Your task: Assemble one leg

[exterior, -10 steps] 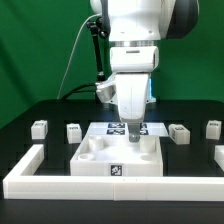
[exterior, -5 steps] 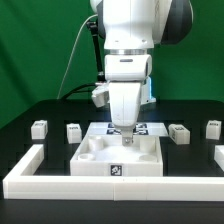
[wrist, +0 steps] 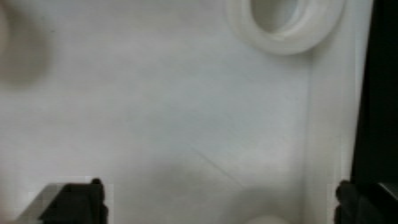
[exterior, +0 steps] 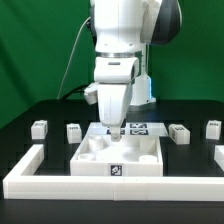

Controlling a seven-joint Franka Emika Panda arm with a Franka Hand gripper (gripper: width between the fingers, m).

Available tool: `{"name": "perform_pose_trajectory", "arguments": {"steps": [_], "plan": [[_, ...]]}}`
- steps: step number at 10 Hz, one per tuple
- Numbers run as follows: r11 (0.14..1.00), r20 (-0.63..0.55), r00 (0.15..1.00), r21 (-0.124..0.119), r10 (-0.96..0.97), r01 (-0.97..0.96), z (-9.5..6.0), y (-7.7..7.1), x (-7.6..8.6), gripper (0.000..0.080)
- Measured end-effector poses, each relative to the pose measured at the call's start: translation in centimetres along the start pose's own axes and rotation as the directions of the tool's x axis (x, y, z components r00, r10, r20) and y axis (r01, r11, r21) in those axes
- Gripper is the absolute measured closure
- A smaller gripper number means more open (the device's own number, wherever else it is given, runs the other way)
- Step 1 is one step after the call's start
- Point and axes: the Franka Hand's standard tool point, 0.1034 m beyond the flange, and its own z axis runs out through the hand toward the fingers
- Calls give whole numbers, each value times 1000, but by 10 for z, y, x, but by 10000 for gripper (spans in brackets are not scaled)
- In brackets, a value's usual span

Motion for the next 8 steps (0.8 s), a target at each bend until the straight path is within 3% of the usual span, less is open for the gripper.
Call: {"name": "perform_pose_trajectory", "arguments": {"steps": [2, 6, 8], "plan": [[1000, -3, 1000, 29, 8, -7, 17, -8, -3, 150], [1000, -7, 1000, 12, 7, -7, 17, -7, -4, 149], [1000, -7, 1000, 7, 11, -11, 15, -6, -5, 401]]}}
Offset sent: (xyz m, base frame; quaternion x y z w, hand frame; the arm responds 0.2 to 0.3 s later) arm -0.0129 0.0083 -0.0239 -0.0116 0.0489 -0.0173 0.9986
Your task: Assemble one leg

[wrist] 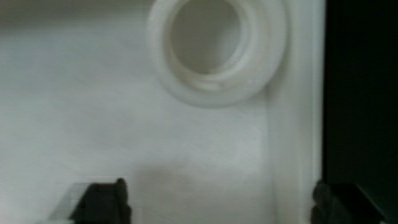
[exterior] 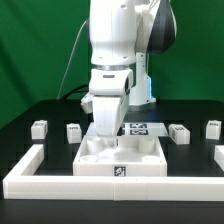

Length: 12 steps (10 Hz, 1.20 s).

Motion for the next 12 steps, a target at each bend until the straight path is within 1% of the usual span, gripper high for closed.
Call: {"name": "perform_pose_trajectory", "arguments": {"steps": [1, 2, 3, 4, 5, 8, 9, 10, 11, 12], "plan": [[1000, 0, 1000, -2, -1, 1, -1, 0, 1, 401], [1000, 0, 1000, 1, 0, 0, 0, 0, 0, 589], [1000, 0, 1000, 0, 0, 0, 0, 0, 0, 741], [1000, 0, 1000, -1, 0, 0, 0, 0, 0, 741], [1000, 0, 1000, -1, 1, -1, -1, 0, 0, 787], [1000, 2, 1000, -2, -20, 20, -3, 0, 0, 797], [999, 4, 999, -6, -45, 45, -10, -2, -1, 797], [997, 7, 997, -8, -81, 82, -12, -3, 0, 715], [991, 12, 991, -3, -134, 134, -11, -6, 0, 715], [985, 10, 985, 5, -173, 173, -8, -9, -1, 580]]}}
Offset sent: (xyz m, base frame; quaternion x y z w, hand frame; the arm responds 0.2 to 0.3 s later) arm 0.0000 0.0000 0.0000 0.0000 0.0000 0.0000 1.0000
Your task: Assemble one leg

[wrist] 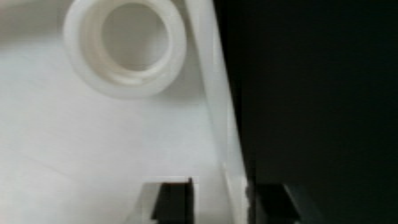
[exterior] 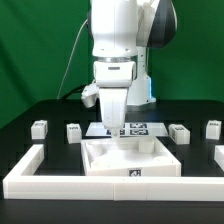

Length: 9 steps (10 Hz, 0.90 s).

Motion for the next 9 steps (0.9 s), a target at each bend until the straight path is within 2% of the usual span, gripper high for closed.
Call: {"name": "perform_pose_trajectory", "arguments": {"steps": [1, 2, 3, 4, 9], "plan": [[999, -4, 999, 13, -43, 43, 7, -4, -2, 397], [998, -11, 999, 32, -51, 51, 17, -10, -3, 397], [998, -15, 999, 45, -49, 49, 24, -13, -3, 261], [997, -17, 999, 50, -49, 50, 27, -14, -2, 174], [999, -15, 1000, 50, -1, 2, 27, -14, -2, 150]]}}
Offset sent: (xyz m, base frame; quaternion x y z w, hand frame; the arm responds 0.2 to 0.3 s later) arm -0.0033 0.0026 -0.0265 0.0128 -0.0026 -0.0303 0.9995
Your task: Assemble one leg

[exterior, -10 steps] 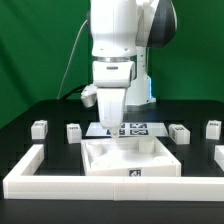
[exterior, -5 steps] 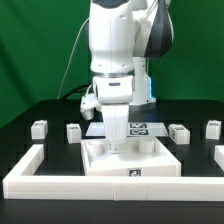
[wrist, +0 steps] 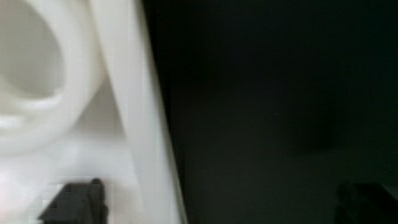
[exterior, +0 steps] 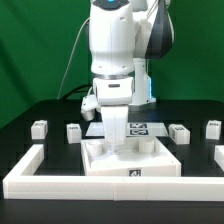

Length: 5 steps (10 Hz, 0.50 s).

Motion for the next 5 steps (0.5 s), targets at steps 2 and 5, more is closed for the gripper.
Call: {"name": "perform_pose_trajectory", "arguments": {"steps": [2, 5], "plan": [[1000, 0, 1000, 1, 0, 0, 0, 0, 0, 231], [1000, 0, 1000, 1, 0, 0, 0, 0, 0, 550]]}}
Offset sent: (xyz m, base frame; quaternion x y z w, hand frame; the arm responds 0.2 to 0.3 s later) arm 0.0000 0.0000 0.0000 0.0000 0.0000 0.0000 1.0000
